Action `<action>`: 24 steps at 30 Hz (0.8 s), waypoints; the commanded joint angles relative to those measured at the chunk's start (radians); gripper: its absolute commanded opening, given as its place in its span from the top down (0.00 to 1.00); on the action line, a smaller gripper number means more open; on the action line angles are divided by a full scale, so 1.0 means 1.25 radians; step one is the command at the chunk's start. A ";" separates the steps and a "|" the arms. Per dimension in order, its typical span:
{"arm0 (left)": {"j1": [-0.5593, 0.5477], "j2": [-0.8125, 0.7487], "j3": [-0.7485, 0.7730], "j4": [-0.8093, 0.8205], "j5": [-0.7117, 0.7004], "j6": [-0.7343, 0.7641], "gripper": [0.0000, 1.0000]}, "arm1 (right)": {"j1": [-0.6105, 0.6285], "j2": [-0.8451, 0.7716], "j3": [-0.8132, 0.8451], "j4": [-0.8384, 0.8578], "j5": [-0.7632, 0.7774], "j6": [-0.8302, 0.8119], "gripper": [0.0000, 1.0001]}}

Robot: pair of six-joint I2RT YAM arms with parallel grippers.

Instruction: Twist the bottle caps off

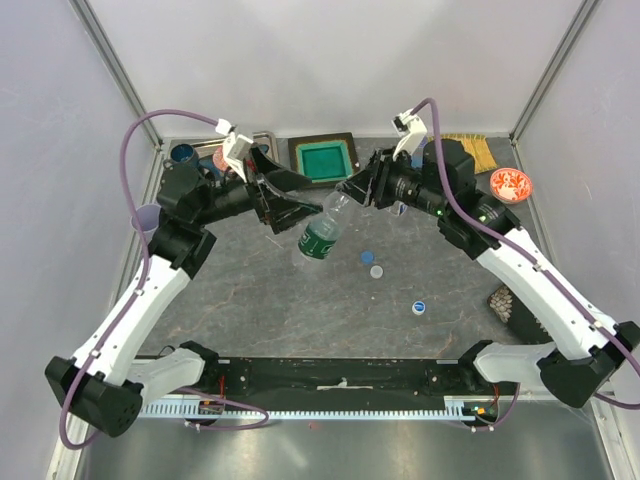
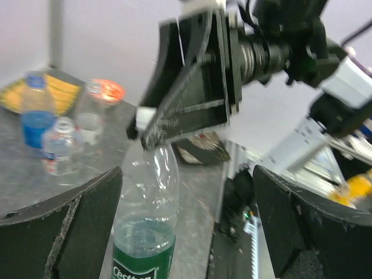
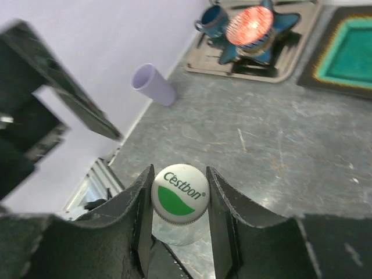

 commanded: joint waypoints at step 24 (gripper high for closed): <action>-0.042 0.041 -0.060 0.014 0.242 0.040 0.10 | 0.021 -0.037 0.064 0.195 -0.191 0.039 1.00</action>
